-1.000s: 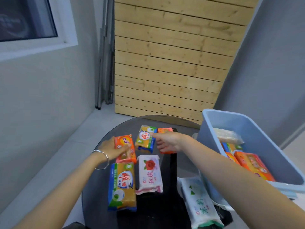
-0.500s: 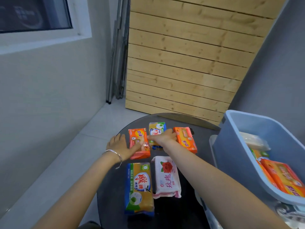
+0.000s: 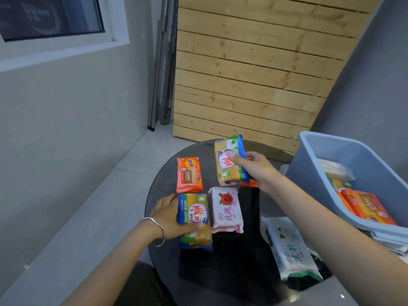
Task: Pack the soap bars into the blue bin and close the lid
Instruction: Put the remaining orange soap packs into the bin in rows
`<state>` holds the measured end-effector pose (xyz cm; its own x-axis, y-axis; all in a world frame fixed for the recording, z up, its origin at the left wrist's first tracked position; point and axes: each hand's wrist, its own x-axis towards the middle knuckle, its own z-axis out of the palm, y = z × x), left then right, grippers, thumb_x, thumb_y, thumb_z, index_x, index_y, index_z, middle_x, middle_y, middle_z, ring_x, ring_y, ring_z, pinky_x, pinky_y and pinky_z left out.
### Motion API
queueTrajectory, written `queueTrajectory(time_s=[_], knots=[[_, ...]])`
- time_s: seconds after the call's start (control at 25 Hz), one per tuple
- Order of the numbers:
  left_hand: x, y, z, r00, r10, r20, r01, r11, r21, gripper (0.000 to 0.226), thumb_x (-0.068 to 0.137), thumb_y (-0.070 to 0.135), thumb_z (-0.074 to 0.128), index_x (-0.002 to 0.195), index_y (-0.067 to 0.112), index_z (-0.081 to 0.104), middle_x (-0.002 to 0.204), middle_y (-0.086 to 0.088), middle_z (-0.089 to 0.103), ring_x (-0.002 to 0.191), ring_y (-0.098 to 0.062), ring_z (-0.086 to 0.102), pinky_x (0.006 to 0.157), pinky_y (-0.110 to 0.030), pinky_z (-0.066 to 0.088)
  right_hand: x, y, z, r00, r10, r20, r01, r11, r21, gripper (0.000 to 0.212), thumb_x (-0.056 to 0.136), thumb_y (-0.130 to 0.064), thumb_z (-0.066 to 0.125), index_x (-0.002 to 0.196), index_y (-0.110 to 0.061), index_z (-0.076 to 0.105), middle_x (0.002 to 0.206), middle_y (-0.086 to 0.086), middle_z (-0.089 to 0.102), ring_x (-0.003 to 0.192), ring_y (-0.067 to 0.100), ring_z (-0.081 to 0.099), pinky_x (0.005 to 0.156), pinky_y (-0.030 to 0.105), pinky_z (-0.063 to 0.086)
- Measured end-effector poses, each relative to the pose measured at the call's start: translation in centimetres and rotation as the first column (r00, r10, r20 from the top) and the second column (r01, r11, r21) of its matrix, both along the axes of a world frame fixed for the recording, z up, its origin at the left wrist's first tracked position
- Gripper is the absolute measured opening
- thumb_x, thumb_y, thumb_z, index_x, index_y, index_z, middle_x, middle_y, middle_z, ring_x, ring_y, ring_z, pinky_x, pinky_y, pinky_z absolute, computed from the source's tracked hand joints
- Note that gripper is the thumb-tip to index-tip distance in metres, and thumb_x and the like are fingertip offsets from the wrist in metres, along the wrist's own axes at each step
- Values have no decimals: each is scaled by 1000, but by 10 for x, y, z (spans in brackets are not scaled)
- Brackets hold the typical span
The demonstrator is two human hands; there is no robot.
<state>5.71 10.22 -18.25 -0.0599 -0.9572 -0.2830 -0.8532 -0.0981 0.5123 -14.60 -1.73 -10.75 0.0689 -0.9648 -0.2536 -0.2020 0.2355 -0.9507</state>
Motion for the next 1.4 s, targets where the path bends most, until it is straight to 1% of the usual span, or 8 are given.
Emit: queueTrajectory(time_s=[0.12,0.24,0.48,0.64,0.8,0.92,1.2,1.4], knots=[[-13,10,-3,995,84,-56,-86,996,-35,65,79,56,58,134,28,40,139,-2,44,134,-25,32,115,-39,23,-25,57,-8,980,118,160,-150,967,205,38,81,-31,71,111,-13,59,95,7,77,83,23,74,75,39,60],[-31,20,0,959,187,-215,-210,973,-92,38,89,40,53,121,21,52,124,-5,60,121,-24,51,109,-38,32,-24,106,-38,975,128,182,-181,932,313,33,83,-27,69,108,-12,54,97,9,74,81,20,73,68,35,60],[-46,35,13,652,423,-629,-412,894,175,45,92,37,49,132,20,39,123,-9,61,98,-23,63,80,-31,51,-17,127,-52,950,13,313,-112,947,300,33,87,-29,64,114,-15,49,99,6,72,84,20,71,72,35,59],[-42,42,29,497,432,-753,-503,850,156,46,88,16,60,129,19,40,121,-19,61,82,-23,64,52,-20,53,-21,134,-36,939,29,342,-127,955,268,35,88,-26,64,118,-14,50,102,7,71,87,21,70,75,37,59],[-47,29,78,418,262,-870,-461,886,45,61,79,21,70,132,25,39,98,-1,72,68,-7,71,49,-15,52,-48,126,21,924,64,377,-102,992,81,35,86,-24,65,117,-11,58,100,8,75,75,18,74,60,31,60],[-76,6,122,373,149,-916,-387,922,-8,58,78,25,71,130,18,47,74,11,76,66,-6,72,54,-21,56,-82,116,71,900,73,429,-65,997,-35,35,88,-26,62,118,-7,62,101,10,76,72,18,75,54,30,59],[-168,-33,153,399,71,-914,-257,966,-37,62,78,24,71,134,15,44,79,6,73,59,-4,70,48,-17,52,-187,73,124,912,-43,408,126,976,-179,44,84,-22,66,126,-13,57,101,8,75,73,18,75,53,30,58],[-189,-51,133,405,121,-906,-272,962,7,54,78,23,71,128,20,49,78,6,75,63,-6,71,55,-20,56,-220,10,85,953,-191,235,210,976,-58,56,90,-12,62,140,-16,37,128,17,61,70,23,69,50,37,58]])
